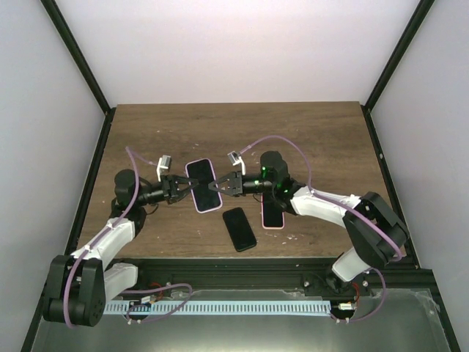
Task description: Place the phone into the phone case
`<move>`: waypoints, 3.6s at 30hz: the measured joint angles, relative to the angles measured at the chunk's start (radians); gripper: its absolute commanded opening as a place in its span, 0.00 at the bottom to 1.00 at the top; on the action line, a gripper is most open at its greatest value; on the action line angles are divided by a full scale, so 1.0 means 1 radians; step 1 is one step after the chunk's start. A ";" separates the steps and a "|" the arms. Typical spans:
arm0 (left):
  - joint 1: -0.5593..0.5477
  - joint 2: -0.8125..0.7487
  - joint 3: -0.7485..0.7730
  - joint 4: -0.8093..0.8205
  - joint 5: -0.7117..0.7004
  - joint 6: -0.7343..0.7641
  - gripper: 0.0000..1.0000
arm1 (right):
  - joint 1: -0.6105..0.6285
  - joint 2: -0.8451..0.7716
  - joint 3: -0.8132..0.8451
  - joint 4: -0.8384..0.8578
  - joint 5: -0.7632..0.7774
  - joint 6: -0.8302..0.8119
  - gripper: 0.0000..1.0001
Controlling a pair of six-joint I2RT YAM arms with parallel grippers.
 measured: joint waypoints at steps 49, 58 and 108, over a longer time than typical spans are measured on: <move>-0.008 0.013 0.029 -0.094 0.002 0.183 0.01 | 0.014 -0.060 -0.127 -0.039 -0.078 0.037 0.14; -0.009 -0.055 0.120 -0.410 -0.030 0.374 0.01 | 0.019 -0.059 -0.126 -0.014 -0.087 0.027 0.05; -0.152 -0.047 0.259 -0.691 0.067 0.606 0.00 | -0.062 -0.224 0.026 -0.300 0.046 -0.127 0.02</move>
